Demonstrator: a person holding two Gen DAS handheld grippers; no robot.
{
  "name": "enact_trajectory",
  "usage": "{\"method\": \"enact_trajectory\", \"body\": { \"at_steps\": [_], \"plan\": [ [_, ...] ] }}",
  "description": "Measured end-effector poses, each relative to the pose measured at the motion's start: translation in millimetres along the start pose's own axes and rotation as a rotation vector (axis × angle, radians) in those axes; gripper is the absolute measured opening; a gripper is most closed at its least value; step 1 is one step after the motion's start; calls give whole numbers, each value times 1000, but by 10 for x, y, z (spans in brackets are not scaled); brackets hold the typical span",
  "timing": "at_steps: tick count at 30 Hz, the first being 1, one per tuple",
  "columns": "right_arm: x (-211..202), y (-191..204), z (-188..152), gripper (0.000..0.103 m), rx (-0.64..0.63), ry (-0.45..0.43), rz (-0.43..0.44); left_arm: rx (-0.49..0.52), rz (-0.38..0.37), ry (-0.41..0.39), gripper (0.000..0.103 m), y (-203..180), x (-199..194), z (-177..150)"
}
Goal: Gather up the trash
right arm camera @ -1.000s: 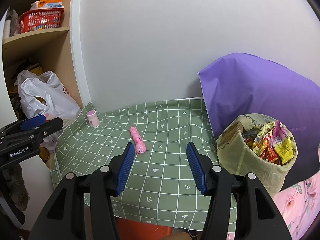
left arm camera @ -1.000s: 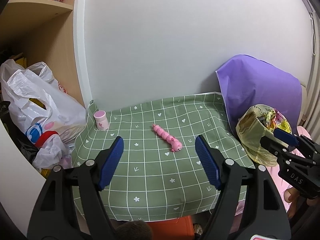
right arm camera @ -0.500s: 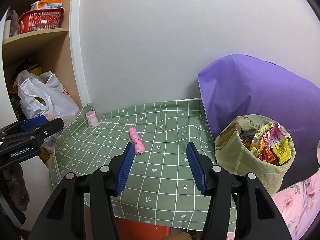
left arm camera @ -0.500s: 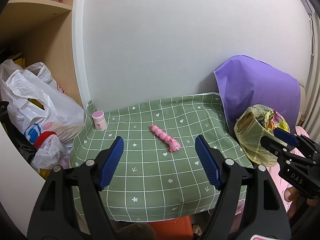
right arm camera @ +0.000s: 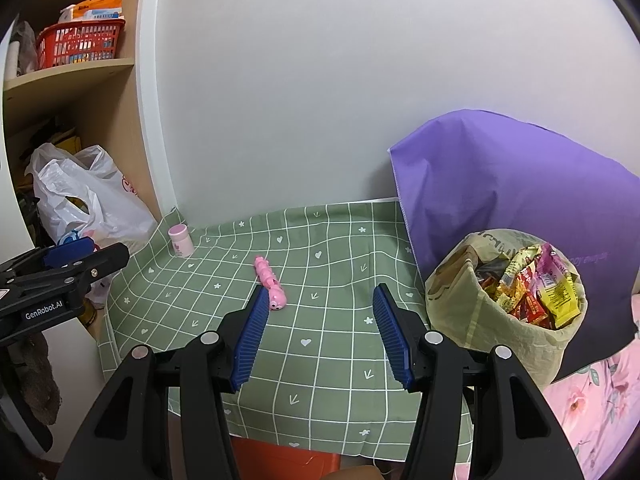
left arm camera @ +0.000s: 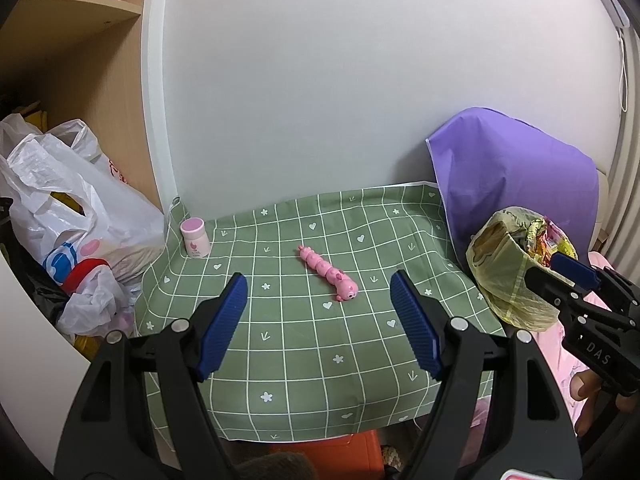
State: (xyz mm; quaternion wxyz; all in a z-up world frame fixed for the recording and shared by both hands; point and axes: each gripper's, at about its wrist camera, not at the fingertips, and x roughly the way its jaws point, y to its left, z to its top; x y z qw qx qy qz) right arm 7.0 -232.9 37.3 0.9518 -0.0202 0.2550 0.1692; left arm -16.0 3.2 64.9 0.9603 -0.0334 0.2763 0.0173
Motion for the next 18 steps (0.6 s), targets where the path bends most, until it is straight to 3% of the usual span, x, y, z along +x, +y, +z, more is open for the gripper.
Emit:
{"method": "enact_trajectory", "body": {
  "at_steps": [9,13,16,18],
  "plan": [
    [76,9,23,51,-11,21,-11,-20,1,21,70,42,102,-3],
    [294,-6,9,51,-34,64,-11,-73,9,137,70,216,495,-66],
    [766,35,-19,58,-100,143,44,-169,77,279,70,533,1120,-221],
    [1200,30,-21,58,-111,204,108,-232,130,316,70,717,1459,-289]
  ]
}}
